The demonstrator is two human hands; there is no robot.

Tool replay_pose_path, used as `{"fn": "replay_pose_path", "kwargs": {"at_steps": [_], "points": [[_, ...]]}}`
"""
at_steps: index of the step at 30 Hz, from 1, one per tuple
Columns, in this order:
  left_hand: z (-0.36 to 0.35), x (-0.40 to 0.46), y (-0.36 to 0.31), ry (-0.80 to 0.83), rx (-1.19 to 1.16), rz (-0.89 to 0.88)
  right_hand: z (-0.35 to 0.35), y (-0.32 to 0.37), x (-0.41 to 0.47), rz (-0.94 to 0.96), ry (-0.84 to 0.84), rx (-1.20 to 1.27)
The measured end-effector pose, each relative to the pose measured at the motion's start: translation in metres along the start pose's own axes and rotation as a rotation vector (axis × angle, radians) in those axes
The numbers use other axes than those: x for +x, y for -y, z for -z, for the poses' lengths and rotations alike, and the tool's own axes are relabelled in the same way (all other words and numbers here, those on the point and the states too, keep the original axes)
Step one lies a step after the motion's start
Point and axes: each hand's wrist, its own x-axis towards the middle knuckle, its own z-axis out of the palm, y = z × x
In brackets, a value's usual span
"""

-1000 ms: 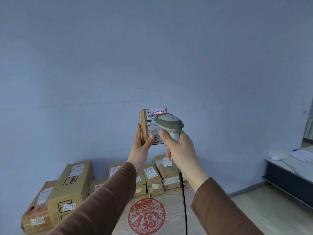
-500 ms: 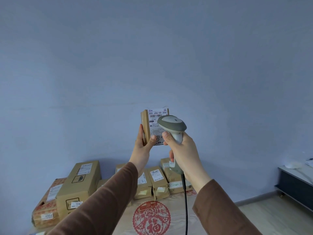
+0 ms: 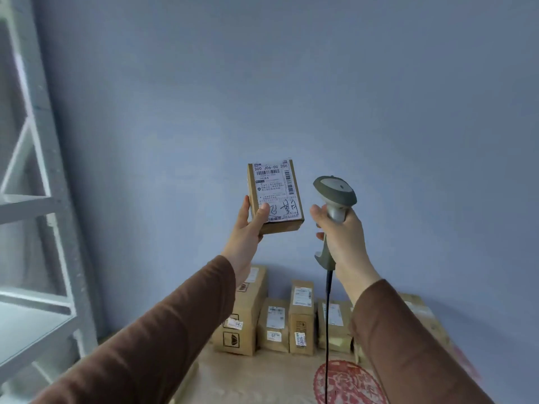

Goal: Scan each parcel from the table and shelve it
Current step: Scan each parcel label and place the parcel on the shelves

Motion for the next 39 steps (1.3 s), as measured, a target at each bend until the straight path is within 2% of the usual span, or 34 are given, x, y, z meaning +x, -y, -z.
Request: {"fn": "replay_pose_path", "kwargs": {"at_steps": [10,17,23,33,39], "points": [[0.181,-0.028,-0.100,-0.320,0.130,0.006,-0.216,0.017,-0.023,-0.088,0.355,0.166],[0.326,-0.063,-0.182,-0.496,0.217,-0.033,-0.389,0.050,-0.074,-0.062,0.538,0.236],[0.441,-0.088,-0.236,-0.671,0.203,-0.005,-0.519,0.066,-0.119,-0.126,0.680,0.300],[0.575,-0.072,-0.255,-0.888,0.287,0.099,-0.684,0.050,-0.134,-0.315,0.807,0.286],[0.645,-0.044,-0.245,-1.027,0.314,0.129,-0.771,0.012,-0.125,-0.465,1.000,0.162]]}}
